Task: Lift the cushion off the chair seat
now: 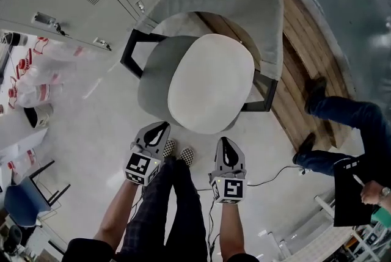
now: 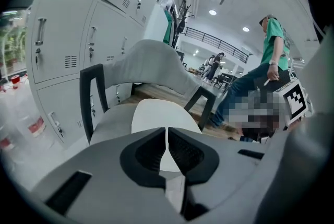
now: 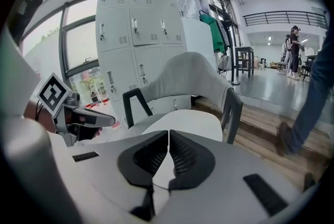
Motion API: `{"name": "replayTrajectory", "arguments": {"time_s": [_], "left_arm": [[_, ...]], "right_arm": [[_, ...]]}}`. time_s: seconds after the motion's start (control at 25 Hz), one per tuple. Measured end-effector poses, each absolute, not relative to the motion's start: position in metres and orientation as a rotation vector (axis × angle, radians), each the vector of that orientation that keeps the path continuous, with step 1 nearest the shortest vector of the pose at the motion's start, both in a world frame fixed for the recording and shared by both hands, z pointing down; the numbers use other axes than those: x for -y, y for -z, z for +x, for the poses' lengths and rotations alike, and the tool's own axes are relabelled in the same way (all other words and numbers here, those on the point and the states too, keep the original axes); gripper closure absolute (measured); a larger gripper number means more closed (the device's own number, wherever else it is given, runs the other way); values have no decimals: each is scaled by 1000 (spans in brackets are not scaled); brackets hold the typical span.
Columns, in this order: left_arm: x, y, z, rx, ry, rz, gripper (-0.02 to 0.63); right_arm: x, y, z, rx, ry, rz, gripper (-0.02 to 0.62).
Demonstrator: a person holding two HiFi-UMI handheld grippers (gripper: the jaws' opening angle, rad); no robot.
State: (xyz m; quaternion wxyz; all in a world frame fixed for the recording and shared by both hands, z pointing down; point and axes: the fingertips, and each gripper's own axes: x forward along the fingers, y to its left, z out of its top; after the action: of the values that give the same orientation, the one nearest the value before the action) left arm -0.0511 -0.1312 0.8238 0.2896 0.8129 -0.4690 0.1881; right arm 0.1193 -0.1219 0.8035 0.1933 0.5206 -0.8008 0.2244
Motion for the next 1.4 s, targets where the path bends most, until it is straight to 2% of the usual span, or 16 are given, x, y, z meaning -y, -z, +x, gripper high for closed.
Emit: {"name": "replayTrajectory", "arguments": {"time_s": [0.48, 0.6, 0.76, 1.16, 1.4], "left_arm": [[134, -895, -59, 1186, -504, 2003, 572], [136, -911, -60, 1173, -491, 1958, 509], [137, -927, -59, 1147, -472, 1913, 463], [132, -958, -48, 1049, -477, 1838, 405], [134, -967, -41, 1022, -478, 1841, 397]], "right_arm": [[120, -831, 120, 2185, -628, 1418, 565], [119, -832, 121, 2177, -617, 1410, 565], [119, -836, 126, 2159, -609, 1409, 565], [120, -849, 132, 2116, -616, 1426, 565], [119, -857, 135, 2095, -622, 1432, 565]]}}
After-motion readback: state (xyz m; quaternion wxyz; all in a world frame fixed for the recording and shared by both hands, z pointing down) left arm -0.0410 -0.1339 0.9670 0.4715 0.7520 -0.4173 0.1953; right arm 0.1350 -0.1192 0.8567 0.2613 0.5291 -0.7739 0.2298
